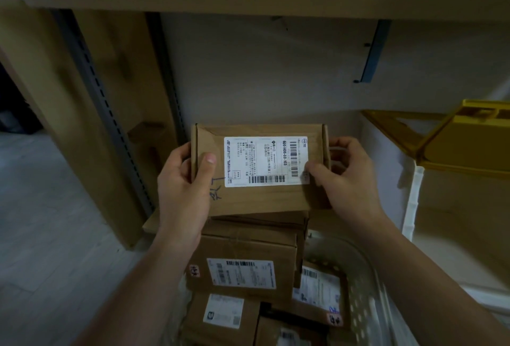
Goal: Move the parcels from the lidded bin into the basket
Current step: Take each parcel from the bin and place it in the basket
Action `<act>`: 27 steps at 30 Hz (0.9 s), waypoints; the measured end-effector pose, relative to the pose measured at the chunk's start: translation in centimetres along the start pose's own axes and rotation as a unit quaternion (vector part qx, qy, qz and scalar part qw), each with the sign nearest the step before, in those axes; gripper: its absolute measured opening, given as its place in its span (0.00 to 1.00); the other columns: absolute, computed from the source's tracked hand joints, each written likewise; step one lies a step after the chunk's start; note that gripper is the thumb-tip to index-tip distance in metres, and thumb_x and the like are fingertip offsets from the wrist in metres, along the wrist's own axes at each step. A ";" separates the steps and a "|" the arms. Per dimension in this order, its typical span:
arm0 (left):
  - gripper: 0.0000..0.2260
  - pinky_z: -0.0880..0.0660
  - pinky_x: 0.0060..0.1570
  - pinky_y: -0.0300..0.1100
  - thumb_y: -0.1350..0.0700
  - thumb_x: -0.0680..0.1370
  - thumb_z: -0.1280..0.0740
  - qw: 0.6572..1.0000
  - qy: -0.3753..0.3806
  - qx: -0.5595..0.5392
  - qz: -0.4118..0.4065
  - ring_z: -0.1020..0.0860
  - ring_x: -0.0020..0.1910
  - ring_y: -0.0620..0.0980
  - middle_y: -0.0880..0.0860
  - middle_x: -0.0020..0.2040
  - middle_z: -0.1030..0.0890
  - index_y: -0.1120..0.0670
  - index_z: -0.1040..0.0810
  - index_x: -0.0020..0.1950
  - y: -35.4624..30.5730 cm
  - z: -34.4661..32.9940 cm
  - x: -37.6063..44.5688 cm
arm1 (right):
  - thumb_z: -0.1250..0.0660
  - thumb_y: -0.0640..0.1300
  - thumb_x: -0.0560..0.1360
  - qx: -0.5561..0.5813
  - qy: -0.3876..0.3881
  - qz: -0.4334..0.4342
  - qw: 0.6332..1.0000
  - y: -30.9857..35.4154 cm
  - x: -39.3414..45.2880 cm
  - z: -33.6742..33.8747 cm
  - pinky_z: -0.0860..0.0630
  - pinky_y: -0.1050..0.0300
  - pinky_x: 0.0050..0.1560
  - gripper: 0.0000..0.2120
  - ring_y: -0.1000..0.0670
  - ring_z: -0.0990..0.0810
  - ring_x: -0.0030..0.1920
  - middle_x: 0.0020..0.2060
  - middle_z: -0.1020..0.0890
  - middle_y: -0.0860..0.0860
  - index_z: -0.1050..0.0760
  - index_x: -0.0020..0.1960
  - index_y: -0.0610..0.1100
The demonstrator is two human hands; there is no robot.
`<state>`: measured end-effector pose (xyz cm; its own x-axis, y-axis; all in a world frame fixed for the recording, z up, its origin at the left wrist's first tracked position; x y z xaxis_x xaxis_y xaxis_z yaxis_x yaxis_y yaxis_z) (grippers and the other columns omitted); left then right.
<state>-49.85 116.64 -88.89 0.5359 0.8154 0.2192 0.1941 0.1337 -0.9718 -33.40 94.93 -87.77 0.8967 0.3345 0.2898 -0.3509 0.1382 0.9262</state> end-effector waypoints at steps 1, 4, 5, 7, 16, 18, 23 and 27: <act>0.16 0.18 0.47 0.44 0.55 0.82 0.34 1.000 0.000 -0.001 0.000 0.15 0.52 0.46 0.49 0.54 0.14 0.49 0.26 0.70 0.0 -0.1 0.0 | 0.25 0.45 0.75 -0.003 0.003 -0.007 1.000 -0.1 0.1 0.0 0.19 0.61 0.44 0.18 0.56 0.19 0.52 0.53 0.20 0.57 0.30 0.60 0.51; 0.25 0.19 0.52 0.47 0.57 0.83 0.36 0.998 -0.001 -0.059 0.014 0.16 0.55 0.46 0.47 0.58 0.16 0.44 0.37 0.79 0.0 -0.3 -0.1 | 0.28 0.48 0.76 0.008 0.090 -0.069 0.994 -0.5 -0.1 -1.0 0.21 0.63 0.35 0.17 0.53 0.18 0.48 0.53 0.21 0.53 0.32 0.60 0.50; 0.28 0.19 0.53 0.47 0.59 0.83 0.36 0.996 0.004 -0.084 0.020 0.16 0.56 0.45 0.46 0.57 0.15 0.41 0.41 0.80 0.1 -0.4 -0.1 | 0.29 0.49 0.77 0.030 0.125 -0.092 0.987 -0.6 -0.3 -1.5 0.21 0.64 0.33 0.16 0.53 0.17 0.45 0.52 0.21 0.53 0.32 0.60 0.52; 0.32 0.21 0.58 0.50 0.60 0.83 0.35 0.995 0.025 -0.088 0.025 0.16 0.57 0.45 0.41 0.56 0.16 0.37 0.44 0.80 0.2 -0.6 0.1 | 0.29 0.48 0.78 0.077 0.148 -0.107 0.980 -0.3 -0.7 -1.8 0.20 0.63 0.33 0.12 0.55 0.15 0.41 0.50 0.19 0.53 0.30 0.56 0.54; 0.18 0.18 0.40 0.41 0.58 0.77 0.28 0.996 0.061 -0.006 0.064 0.15 0.51 0.49 0.50 0.55 0.18 0.46 0.29 0.64 1.4 -0.8 0.0 | 0.24 0.42 0.74 0.229 -0.031 -0.114 0.966 -0.6 0.0 0.8 0.21 0.63 0.34 0.16 0.52 0.13 0.40 0.52 0.17 0.43 0.30 0.55 0.45; 0.15 0.19 0.39 0.42 0.56 0.78 0.28 0.996 0.067 0.022 0.062 0.14 0.49 0.50 0.52 0.53 0.17 0.50 0.28 0.61 1.4 -0.9 -0.2 | 0.25 0.42 0.74 0.246 -0.044 -0.098 0.963 -0.4 0.0 1.0 0.20 0.62 0.35 0.15 0.48 0.12 0.43 0.51 0.17 0.40 0.31 0.50 0.46; 0.09 0.18 0.44 0.49 0.56 0.78 0.29 0.991 0.106 0.023 0.072 0.14 0.47 0.52 0.54 0.47 0.14 0.55 0.28 0.52 1.1 -1.4 -0.7 | 0.26 0.41 0.75 0.280 -0.036 -0.063 0.957 0.7 -0.3 0.9 0.16 0.49 0.47 0.18 0.44 0.13 0.49 0.46 0.13 0.45 0.31 0.59 0.45; 0.10 0.19 0.39 0.44 0.56 0.79 0.30 0.983 0.170 0.049 0.056 0.14 0.46 0.51 0.53 0.42 0.14 0.58 0.29 0.45 0.9 -2.6 -1.4 | 0.29 0.36 0.77 0.288 -0.027 -0.044 0.956 1.3 -0.5 0.9 0.17 0.56 0.40 0.15 0.50 0.13 0.41 0.38 0.14 0.48 0.34 0.55 0.45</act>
<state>-48.28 114.10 -89.84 0.7961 0.5948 0.1114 0.0476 0.1219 -0.9914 -34.05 94.15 -86.49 0.9336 0.2951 0.2033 -0.0811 -0.3786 0.9220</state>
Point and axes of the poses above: each hand's wrist, its own x-axis towards the middle knuckle, its own z-axis out of the back of the hand, y = z × x, the point moved 8 cm from there along x, towards the middle knuckle
